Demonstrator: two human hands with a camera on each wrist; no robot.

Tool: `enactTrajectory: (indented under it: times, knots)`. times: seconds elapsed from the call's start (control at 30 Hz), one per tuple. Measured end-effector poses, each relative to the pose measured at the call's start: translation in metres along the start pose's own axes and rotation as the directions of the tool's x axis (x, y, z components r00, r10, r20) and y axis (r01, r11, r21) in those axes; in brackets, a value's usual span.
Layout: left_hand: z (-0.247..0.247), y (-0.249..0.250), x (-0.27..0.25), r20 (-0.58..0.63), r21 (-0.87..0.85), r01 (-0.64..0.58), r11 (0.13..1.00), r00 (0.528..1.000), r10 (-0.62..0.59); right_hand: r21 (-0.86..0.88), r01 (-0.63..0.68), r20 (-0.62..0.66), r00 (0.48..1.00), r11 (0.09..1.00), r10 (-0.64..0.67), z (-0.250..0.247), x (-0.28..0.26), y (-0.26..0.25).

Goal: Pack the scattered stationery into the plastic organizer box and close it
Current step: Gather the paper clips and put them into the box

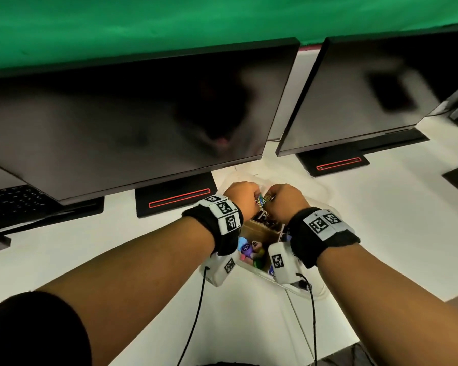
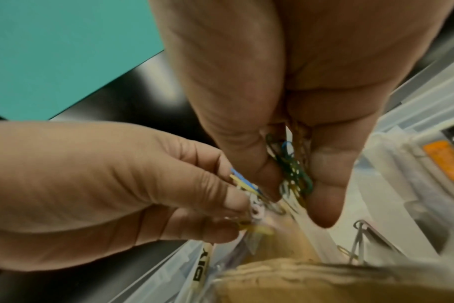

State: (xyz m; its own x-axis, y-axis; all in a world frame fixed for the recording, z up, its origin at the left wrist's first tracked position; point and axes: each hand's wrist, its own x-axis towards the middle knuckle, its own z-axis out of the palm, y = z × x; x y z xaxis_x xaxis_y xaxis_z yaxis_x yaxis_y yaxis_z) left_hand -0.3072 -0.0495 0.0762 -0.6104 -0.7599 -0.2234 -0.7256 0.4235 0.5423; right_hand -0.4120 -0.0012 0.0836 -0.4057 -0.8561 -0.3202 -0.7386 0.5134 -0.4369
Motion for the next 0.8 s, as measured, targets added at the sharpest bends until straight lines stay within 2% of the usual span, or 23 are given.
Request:
enactTrajectory:
  times: [0.13,0.33,0.47,0.63,0.7,0.8]
  knots:
    - [0.003,-0.002,0.001,0.104,-0.009,-0.034,0.999,0.994,0.035,-0.014,-0.022,0.028,0.999,1.000,0.023,0.002,0.004,0.002]
    - [-0.007,-0.021,-0.013,0.031,-0.158,-0.017,0.987,0.999,0.022,0.037,-0.026,0.027,0.999,0.999,0.025,0.003,-0.002,-0.002]
    - [-0.031,-0.051,-0.037,-0.070,-0.204,-0.008,0.979,0.998,-0.006,0.130,0.075,-0.031,0.997,0.989,-0.071,0.011,-0.019,-0.028]
    - [-0.054,-0.116,-0.076,-0.143,-0.134,0.108,0.985,0.982,-0.127,0.178,0.261,0.031,0.962,0.949,-0.271,0.043,-0.054,-0.082]
    - [-0.056,-0.148,-0.095,-0.074,-0.038,0.183,0.982,0.980,-0.186,0.133,0.352,0.105,0.925,0.927,-0.366,0.067,-0.067,-0.098]
    - [-0.045,-0.193,-0.125,0.143,0.167,0.268,0.949,0.946,-0.292,-0.016,0.439,0.290,0.862,0.898,-0.416,0.114,-0.082,-0.108]
